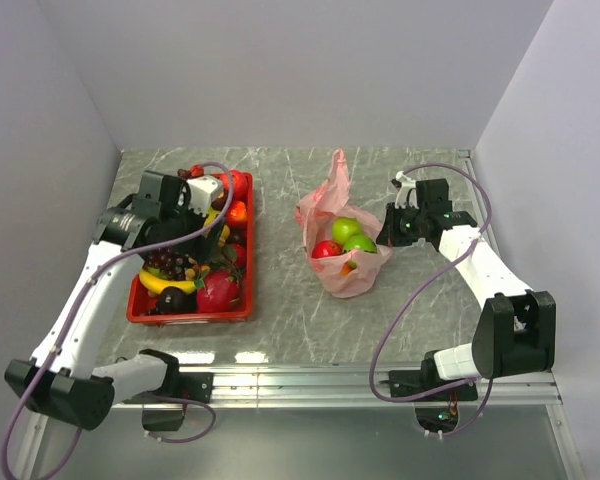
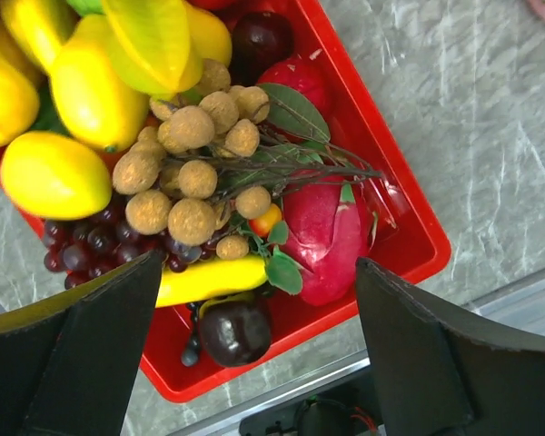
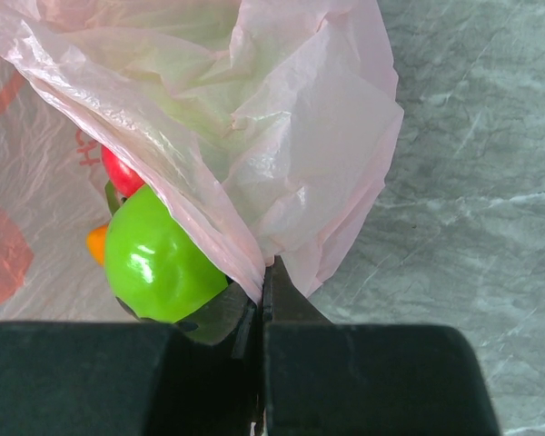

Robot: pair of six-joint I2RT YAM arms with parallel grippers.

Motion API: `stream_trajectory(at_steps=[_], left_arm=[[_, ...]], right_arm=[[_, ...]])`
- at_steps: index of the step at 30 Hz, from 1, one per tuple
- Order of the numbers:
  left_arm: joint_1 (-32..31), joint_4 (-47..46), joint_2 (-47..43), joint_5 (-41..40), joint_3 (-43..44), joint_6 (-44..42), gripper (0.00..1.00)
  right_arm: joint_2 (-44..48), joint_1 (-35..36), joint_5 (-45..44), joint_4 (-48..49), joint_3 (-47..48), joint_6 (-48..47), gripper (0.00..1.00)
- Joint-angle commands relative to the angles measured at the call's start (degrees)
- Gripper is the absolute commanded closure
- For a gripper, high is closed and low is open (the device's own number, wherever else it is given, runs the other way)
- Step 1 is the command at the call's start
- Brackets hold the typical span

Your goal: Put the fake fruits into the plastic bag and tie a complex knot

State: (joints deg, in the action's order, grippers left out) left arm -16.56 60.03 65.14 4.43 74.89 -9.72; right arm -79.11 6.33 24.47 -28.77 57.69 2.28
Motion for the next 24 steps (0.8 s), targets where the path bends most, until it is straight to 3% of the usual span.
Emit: stream_trajectory(at_steps=[1,2,5,11,19,24], left_arm=[[0.12,-0.36,2.61,2.4,3.23,-2.83,0.08],[-0.05,2.17,4.19,9.74,4.02,-6.33,0.13],[-3.2,7.36,6.65,13.84,6.14,-26.94,0.14],[-6.47,13.27,13.33,12.45,5.97,-53.95,0.15],[-6.38,6.77,17.91,9.63,0.0,-70.41,0.19],[-6.3,2.13,18.96,9.2,-3.43,-74.39,0.2]], right_arm=[[0.28,-0.44,-0.39,0.21,1.19,0.09,1.0],[0.01,-0.44,-0.39,0.3,1.37,0.0,1.0],[-0.6,-0.44,-0.74,0.04,2.25,-0.26,1.0],[-0.78,-0.44,-0.56,0.21,2.25,0.97,1.0],[0.89,-0.35,-1.44,1.26,0.32,2.37,1.0],[1.5,-0.44,-1.35,1.35,-0.3,2.81,1.0]])
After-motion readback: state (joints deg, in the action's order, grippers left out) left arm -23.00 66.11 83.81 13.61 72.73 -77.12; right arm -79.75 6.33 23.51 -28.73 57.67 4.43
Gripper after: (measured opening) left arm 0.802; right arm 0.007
